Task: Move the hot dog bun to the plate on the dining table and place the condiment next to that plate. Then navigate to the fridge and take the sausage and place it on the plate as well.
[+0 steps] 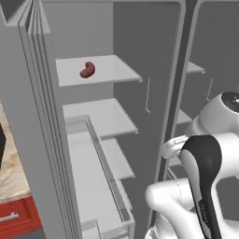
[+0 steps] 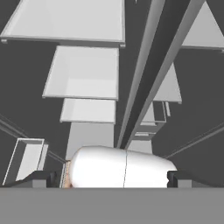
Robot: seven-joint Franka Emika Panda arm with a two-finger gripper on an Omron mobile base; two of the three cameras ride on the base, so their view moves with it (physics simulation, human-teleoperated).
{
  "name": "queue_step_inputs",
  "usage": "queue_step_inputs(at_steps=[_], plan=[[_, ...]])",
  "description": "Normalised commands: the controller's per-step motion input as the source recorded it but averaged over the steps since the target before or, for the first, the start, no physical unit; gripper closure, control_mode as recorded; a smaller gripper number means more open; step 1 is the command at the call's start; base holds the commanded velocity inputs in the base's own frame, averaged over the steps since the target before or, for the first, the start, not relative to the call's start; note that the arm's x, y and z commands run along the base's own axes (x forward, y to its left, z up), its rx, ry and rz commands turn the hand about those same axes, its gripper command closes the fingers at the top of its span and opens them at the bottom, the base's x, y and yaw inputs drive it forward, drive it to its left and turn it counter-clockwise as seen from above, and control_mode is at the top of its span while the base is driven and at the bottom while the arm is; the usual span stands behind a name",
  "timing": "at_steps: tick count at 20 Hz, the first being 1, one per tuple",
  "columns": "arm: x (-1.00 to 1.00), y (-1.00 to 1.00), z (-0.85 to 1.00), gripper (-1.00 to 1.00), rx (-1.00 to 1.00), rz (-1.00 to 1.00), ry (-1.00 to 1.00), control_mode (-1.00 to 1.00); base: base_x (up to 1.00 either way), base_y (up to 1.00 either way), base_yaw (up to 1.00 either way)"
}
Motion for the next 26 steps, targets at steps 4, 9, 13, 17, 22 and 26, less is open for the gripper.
queue_step_inputs(at_steps=[4, 9, 13, 17, 22, 26], plan=[[0.0, 0.0, 0.0, -1.0, 0.0, 0.0, 0.0, 1.0, 0.7, 0.0, 0.15], [0.0, 0.0, 0.0, -1.0, 0.0, 0.0, 0.0, 1.0, 0.6, 0.0, 0.25], [0.21, 0.01, 0.0, -1.0, 0.0, 0.04, 0.0, -1.0, 0.26, 0.0, 0.1], [0.3, 0.18, 0.26, -1.0, 0.0, 0.0, 0.0, -1.0, 0.0, 0.0, 0.0], [0.23, 0.32, 0.64, -1.0, 0.0, 0.0, 0.0, -1.0, 0.0, 0.0, 0.0], [0.03, 0.5, 0.57, -1.0, 0.0, 0.0, 0.0, -1.0, 0.0, 0.0, 0.0]])
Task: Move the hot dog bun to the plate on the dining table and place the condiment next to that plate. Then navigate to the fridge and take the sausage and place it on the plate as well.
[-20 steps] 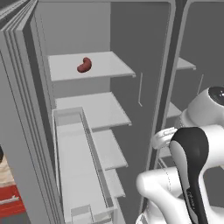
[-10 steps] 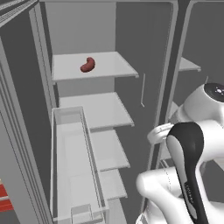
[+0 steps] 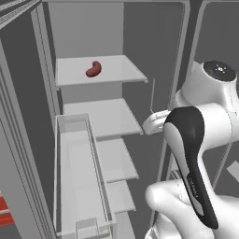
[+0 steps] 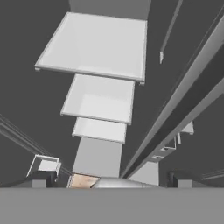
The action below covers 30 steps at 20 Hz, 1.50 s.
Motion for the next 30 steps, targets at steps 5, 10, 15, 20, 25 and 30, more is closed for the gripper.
queue_step_inputs(at_steps=[5, 10, 15, 20, 25, 30], plan=[[0.16, 0.51, 0.39, -1.0, 0.0, 0.0, 0.0, -1.0, 0.0, 0.0, 0.0], [0.37, 0.44, 0.32, -1.0, 0.0, 0.0, 0.0, -1.0, 0.0, 0.0, 0.0], [0.56, 0.4, 0.26, -1.0, 0.0, 0.0, 0.0, -1.0, 0.0, 0.0, 0.0], [0.71, 0.19, 0.12, -1.0, 0.0, -0.01, 0.0, -1.0, 0.0, 0.0, 0.0], [0.71, 0.03, 0.0, -1.0, 0.0, -0.02, -0.01, -1.0, 0.0, 0.0, 0.0], [0.51, 0.16, 0.0, -1.0, 0.0, 0.0, -0.21, -1.0, 0.0, 0.0, 0.0]])
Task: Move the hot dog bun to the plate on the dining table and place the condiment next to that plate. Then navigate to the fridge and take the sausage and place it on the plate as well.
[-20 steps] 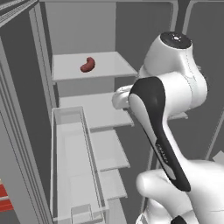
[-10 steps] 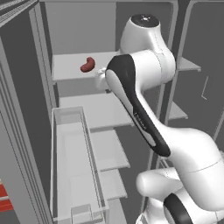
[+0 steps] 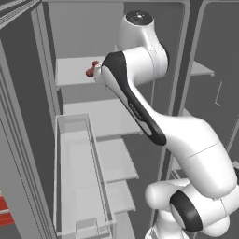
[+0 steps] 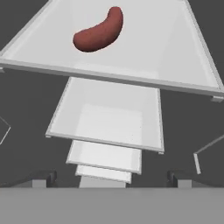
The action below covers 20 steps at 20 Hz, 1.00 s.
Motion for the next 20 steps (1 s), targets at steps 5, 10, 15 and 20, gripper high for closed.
queue_step_inputs(at_steps=[5, 10, 15, 20], plan=[[0.36, 0.28, 0.04, -1.0, 0.0, 0.0, -0.22, -1.0, 0.0, 0.0, 0.0], [0.31, 0.14, 0.04, -1.0, 0.05, -0.05, -0.04, -1.0, 0.0, 0.0, 0.0], [0.38, 0.02, 0.01, -1.0, 0.11, -0.13, 0.0, -1.0, 0.0, 0.0, 0.0], [0.32, 0.0, 0.02, -1.0, 0.11, -0.09, 0.0, -1.0, 0.0, 0.0, 0.0]])
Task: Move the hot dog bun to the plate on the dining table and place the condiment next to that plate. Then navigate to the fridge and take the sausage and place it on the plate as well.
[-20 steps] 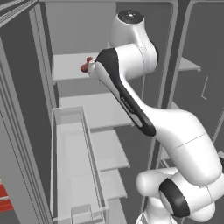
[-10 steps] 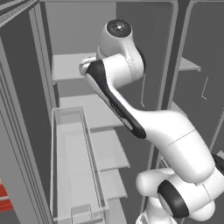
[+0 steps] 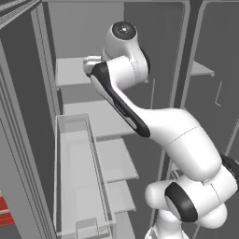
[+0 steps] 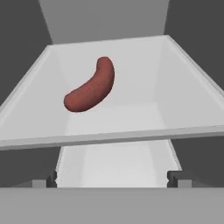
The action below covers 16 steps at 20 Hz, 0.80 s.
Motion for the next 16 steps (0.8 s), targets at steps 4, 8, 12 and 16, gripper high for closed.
queue_step_inputs(at_steps=[4, 8, 12, 16], plan=[[0.23, 0.0, 0.0, -1.0, 0.1, -0.06, 0.0, -1.0, 0.0, 0.0, 0.0], [0.19, 0.0, 0.0, -1.0, 0.1, -0.02, 0.01, -1.0, 0.0, 0.0, 0.0], [0.21, 0.0, 0.0, -1.0, 0.08, -0.01, 0.06, -1.0, 0.0, 0.0, 0.0], [0.2, 0.0, 0.0, -1.0, 0.02, 0.0, 0.09, -1.0, 0.0, 0.0, 0.0]])
